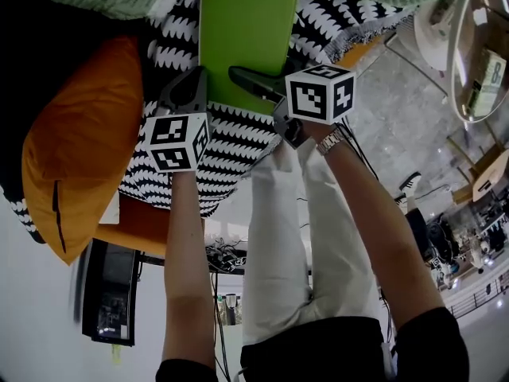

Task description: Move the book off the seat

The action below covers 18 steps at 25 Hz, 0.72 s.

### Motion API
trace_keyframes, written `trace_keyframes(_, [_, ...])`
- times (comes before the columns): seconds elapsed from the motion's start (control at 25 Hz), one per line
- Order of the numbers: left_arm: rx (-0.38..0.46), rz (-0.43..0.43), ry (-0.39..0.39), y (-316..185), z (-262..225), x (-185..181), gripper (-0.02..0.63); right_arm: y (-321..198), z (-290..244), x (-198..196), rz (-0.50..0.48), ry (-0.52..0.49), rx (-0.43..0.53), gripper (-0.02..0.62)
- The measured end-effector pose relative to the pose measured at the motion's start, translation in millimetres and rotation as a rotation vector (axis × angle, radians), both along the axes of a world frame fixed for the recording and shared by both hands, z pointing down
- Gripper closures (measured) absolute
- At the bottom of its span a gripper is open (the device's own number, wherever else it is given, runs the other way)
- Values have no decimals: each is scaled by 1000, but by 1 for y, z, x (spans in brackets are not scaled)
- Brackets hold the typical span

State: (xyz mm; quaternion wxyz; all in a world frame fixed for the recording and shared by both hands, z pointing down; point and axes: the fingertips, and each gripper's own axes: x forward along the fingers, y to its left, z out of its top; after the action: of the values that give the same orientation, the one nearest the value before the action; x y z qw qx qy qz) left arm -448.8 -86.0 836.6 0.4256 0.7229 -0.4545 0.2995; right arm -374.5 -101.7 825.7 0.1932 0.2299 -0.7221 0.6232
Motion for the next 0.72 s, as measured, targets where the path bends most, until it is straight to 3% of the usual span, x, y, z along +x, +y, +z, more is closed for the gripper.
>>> trace_keyframes(0.12, [9, 13, 5, 0, -1, 0, 598, -4, 2, 2, 34, 20, -11, 410])
trace_keyframes(0.44, [16, 9, 40, 3, -5, 4, 598, -7, -5, 7, 112, 13, -33, 450])
trace_keyframes(0.72, [105, 37, 46, -4, -34, 19, 598, -15, -31, -1, 27, 7, 83, 466])
